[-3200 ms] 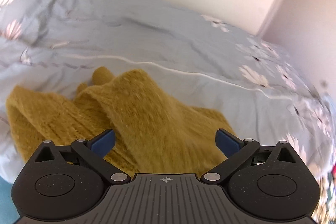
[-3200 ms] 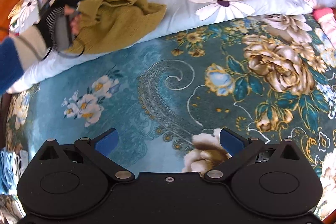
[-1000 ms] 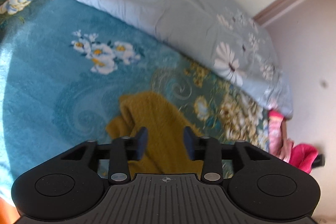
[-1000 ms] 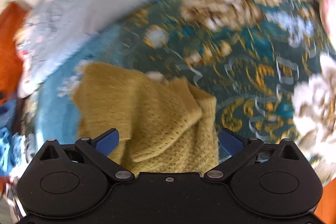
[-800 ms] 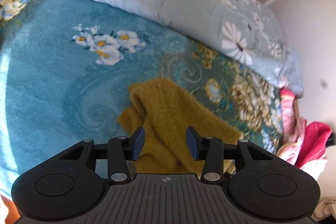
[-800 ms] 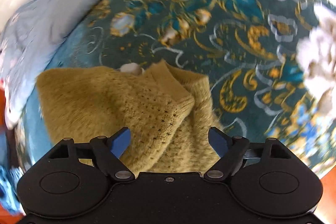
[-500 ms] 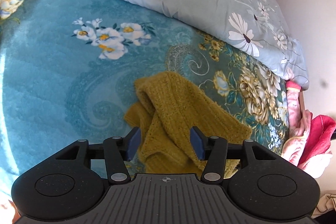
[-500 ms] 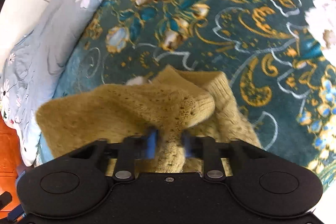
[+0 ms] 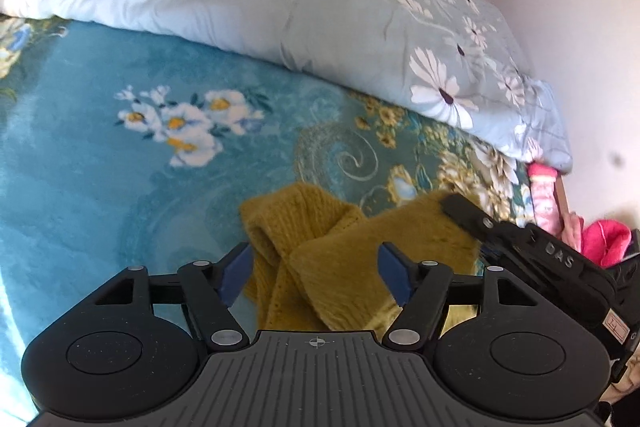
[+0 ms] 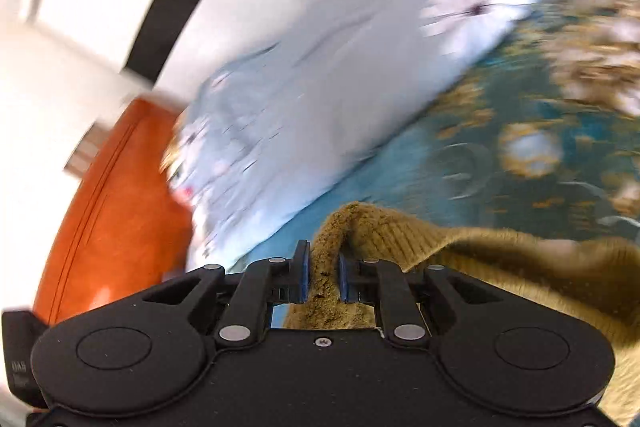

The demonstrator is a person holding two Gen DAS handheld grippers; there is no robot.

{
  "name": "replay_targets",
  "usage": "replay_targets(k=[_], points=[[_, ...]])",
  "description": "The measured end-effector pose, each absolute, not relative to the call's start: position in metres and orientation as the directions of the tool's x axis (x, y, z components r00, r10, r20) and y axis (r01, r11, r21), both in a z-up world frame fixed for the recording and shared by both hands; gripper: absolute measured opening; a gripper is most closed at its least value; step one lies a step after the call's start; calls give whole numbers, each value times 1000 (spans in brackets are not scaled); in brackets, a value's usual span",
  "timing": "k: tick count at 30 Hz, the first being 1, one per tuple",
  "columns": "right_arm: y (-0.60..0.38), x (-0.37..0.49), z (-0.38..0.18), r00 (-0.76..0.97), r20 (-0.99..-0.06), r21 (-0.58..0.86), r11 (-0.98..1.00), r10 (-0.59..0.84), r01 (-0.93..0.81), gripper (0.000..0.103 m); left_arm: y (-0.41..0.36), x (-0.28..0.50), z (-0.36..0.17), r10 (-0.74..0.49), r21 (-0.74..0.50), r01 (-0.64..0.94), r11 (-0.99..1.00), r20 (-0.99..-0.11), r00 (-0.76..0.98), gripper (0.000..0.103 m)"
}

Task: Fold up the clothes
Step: 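Lift the sweater with the right gripper while the left gripper grasps another edge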

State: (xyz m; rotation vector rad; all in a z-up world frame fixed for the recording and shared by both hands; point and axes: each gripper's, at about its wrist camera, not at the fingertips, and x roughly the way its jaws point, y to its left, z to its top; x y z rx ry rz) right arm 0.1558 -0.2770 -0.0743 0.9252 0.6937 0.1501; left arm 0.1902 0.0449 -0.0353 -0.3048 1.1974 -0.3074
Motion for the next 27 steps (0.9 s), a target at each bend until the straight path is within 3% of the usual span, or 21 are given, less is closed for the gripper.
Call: replay_targets(k=[2, 5, 7, 15, 18, 20, 24, 27], points=[[-264, 180, -68, 771, -454, 796, 591, 446, 126, 16, 52, 191, -31, -387, -386, 76, 919, -855, 345, 67], [-251, 205, -61, 755, -435, 798, 599, 491, 70, 16, 45, 193, -20, -364, -307, 206, 929, -857, 364, 71], [-249, 215, -60, 734, -437, 802, 595, 520, 56, 16, 31, 195, -17, -355, -249, 304, 920, -859, 369, 76], [-253, 214, -63, 665, -503, 786, 613, 553, 85, 18, -32, 195, -45, -375, -151, 559, 815, -873, 312, 76], [-256, 212, -64, 658, -512, 780, 619, 552, 88, 19, -44, 192, -57, -362, -130, 562, 817, -873, 326, 66], [-255, 213, -65, 655, -522, 774, 627, 546, 95, 20, -47, 193, -65, -380, -168, 544, 822, -873, 305, 39], [-254, 215, -72, 646, -535, 772, 626, 544, 112, 22, -54, 192, -80, -348, -136, 528, 838, -879, 325, 24], [-255, 211, -73, 640, -556, 752, 649, 530, 116, 34, -45, 198, -90, -333, -155, 461, 874, -881, 335, 18]])
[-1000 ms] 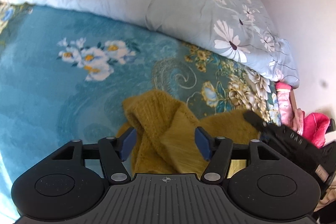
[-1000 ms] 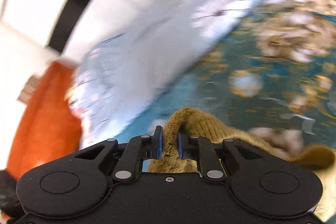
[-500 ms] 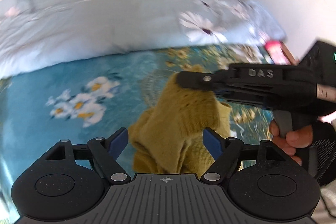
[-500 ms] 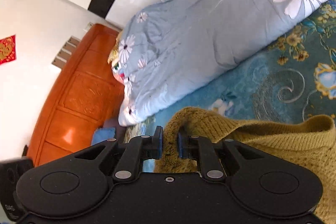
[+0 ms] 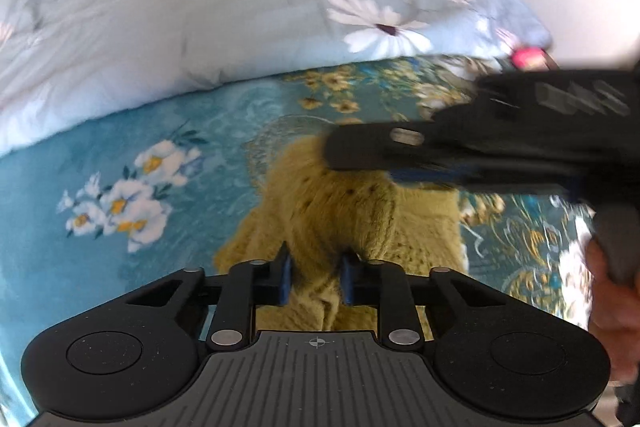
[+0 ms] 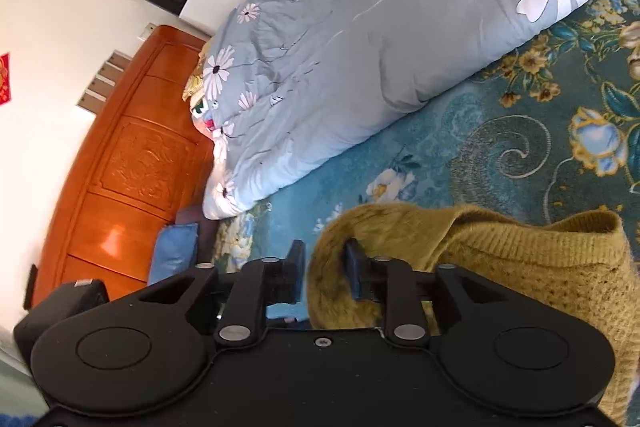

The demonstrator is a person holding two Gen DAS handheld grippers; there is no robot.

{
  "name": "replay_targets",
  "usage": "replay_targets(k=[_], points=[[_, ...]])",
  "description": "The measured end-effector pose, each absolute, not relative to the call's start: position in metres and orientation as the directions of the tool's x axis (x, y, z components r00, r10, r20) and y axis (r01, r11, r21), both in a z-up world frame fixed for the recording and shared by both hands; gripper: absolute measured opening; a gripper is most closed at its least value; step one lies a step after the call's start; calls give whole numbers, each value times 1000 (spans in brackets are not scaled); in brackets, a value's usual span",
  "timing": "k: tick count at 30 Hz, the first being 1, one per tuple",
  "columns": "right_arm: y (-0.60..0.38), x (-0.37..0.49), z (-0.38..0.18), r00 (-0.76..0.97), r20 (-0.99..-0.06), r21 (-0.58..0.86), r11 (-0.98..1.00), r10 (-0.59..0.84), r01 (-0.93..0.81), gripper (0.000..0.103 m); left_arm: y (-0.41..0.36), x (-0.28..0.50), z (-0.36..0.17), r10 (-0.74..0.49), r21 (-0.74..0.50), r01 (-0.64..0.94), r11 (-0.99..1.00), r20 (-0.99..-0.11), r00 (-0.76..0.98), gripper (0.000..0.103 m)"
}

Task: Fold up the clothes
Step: 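Lift the sweater with the right gripper while the left gripper grasps another edge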

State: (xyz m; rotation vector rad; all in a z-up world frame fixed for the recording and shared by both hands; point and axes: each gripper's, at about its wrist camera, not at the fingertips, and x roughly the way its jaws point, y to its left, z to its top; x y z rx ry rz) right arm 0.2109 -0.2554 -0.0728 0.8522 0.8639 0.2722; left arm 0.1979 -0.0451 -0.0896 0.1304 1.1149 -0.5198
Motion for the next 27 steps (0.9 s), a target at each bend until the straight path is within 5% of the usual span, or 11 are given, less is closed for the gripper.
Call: replay_targets(k=[5, 10, 12, 13, 17, 27], points=[[-282, 176, -88, 640, -588, 743, 642, 495, 186, 49, -24, 216, -108, -299, -179, 354, 918, -899, 320, 18], [-328, 136, -142, 547, -763, 610, 665, 345, 432, 51, -17, 235, -123, -313, -222, 314, 923, -908, 279, 18], [-344, 128, -161, 518, -802, 565, 657, 297, 499, 51, -17, 239, -123, -338, -247, 321, 914, -902, 268, 41], [-350, 127, -169, 509, -813, 553, 648, 282, 524, 52, -20, 239, -122, -340, -247, 325, 913, -901, 270, 61], [-367, 135, -194, 493, -831, 533, 619, 257, 576, 56, -39, 242, -124, -339, -209, 425, 881, -904, 259, 78], [-364, 188, -215, 452, -826, 538, 713, 338, 449, 68, -95, 244, -140, -325, -126, 603, 788, -916, 233, 77]])
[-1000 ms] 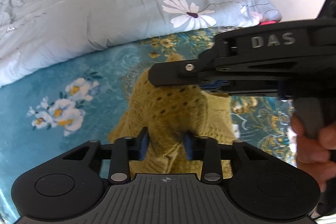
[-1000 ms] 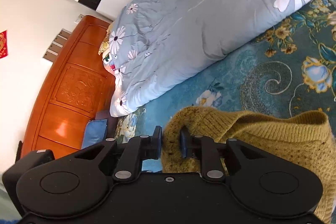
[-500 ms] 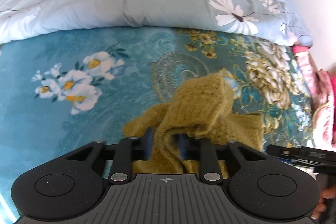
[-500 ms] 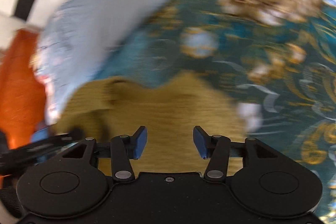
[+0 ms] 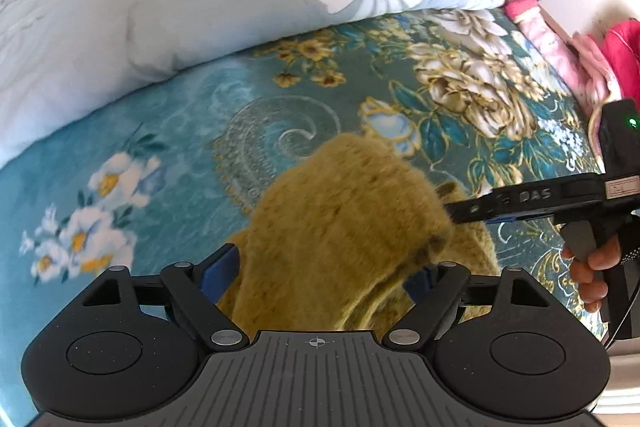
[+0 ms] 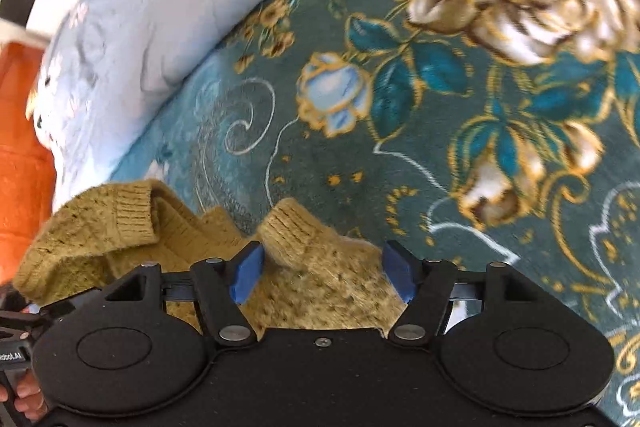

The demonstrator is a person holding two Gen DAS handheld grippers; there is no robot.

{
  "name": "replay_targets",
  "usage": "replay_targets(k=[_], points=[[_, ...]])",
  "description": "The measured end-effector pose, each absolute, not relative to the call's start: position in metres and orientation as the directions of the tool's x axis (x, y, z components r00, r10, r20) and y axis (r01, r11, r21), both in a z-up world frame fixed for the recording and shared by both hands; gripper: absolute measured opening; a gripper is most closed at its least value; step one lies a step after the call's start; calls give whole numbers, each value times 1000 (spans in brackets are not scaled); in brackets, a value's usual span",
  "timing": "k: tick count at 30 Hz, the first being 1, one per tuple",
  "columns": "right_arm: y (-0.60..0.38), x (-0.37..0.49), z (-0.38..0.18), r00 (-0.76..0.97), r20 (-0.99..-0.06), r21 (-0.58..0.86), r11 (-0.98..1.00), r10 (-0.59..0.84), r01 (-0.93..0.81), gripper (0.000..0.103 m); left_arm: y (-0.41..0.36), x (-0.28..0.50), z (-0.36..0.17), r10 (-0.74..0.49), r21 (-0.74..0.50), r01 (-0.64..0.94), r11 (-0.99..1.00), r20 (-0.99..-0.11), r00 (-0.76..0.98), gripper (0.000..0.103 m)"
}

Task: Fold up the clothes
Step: 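Lift the sweater with the right gripper while the left gripper grasps another edge, then spread the sweater flat on the blanket and open both grippers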

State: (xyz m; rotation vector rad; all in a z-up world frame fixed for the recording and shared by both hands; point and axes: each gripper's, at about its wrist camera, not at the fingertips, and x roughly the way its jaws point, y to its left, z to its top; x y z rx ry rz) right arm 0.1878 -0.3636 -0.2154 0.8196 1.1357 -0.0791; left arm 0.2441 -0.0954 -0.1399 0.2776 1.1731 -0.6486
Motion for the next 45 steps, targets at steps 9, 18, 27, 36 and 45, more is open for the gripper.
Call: replay_targets(k=[9, 18, 27, 36, 45], points=[[-355, 177, -200, 457, -820, 542, 723, 344, 428, 15, -80, 254, -131, -311, -154, 467, 871, -908, 280, 8], [-385, 148, -113, 677, -697, 605, 701, 237, 378, 12, -62, 256, -59, -397, -235, 376, 896, -804, 444, 6], [-414, 148, 44, 881, -454, 545, 823, 133, 157, 12, -77, 248, 67, -507, -310, 401, 862, -565, 651, 6], [-437, 129, 179, 967, -225, 427, 904, 117, -10, 12, -106, 248, 185, -536, -260, 470, 844, -368, 760, 6], [-432, 73, 190, 954, -250, 364, 929, 163, -64, 13, -108, 231, 145, -547, -302, 457, 837, -426, 721, 6]])
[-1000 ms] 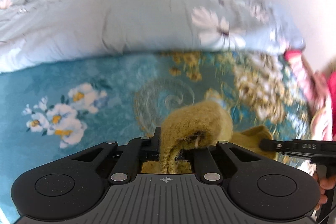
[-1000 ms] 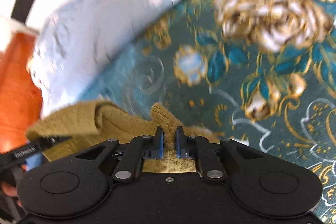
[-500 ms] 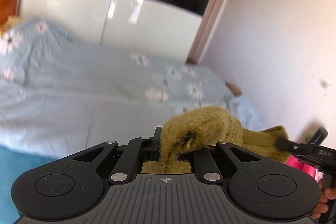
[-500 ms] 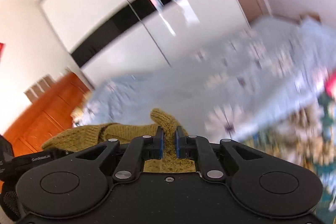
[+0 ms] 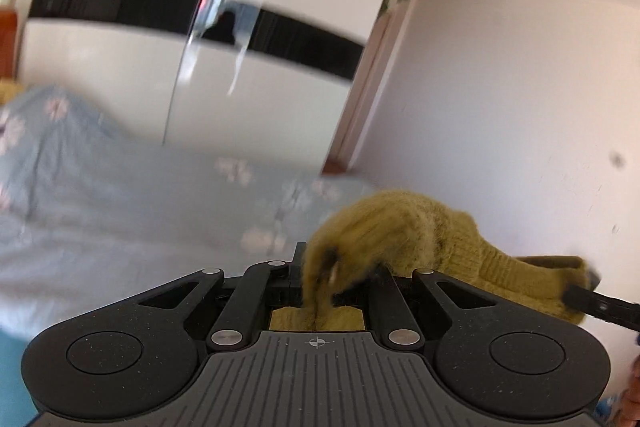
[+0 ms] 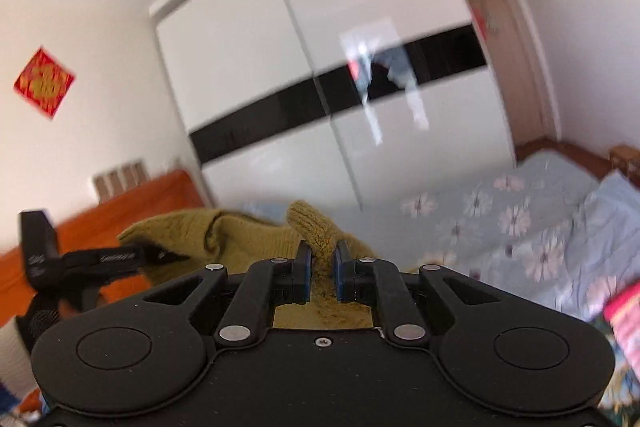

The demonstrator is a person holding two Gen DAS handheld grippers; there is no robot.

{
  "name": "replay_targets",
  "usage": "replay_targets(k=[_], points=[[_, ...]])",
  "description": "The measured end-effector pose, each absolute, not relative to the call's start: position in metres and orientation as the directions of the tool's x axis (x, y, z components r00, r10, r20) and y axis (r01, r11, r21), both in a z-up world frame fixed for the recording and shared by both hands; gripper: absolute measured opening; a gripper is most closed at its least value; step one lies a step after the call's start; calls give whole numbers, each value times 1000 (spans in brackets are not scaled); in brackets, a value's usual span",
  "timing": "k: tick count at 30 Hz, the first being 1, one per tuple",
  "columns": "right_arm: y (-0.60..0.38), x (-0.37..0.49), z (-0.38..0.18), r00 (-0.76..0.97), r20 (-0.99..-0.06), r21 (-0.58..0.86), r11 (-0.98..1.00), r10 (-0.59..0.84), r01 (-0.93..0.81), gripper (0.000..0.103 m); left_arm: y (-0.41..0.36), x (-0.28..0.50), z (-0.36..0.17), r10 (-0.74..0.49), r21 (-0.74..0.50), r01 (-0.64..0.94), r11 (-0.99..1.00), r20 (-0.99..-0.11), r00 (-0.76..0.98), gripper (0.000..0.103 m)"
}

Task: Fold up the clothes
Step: 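Spread the sweater flat on the blanket and open both grippers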

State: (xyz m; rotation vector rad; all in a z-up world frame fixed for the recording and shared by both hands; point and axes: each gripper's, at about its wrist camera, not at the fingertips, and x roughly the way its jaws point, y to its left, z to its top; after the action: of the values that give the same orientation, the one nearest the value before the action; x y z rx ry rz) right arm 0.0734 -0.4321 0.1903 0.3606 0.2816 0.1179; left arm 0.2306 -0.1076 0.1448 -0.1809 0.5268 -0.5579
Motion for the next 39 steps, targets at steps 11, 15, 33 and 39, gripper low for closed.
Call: replay_targets(k=[11, 15, 33, 39], points=[[-312, 53, -27, 572, -640, 625, 781, 513, -1, 13, -24, 229, -69, -315, -256, 185, 949, -818, 481, 6], [-256, 61, -66, 438, -673, 663, 749, 596, 1, 13, 43, 210, -91, -283, -281, 73, 957, -843, 457, 6], [-118, 106, -138, 138, -794, 568, 803, 592, -180, 34, 182, 195, -148, -159, -155, 37, 987, -958, 237, 48], [-125, 103, -157, 108, -836, 524, 841, 538, -139, 46, 219, 180, -152, -157, -163, -15, 986, -965, 209, 70]])
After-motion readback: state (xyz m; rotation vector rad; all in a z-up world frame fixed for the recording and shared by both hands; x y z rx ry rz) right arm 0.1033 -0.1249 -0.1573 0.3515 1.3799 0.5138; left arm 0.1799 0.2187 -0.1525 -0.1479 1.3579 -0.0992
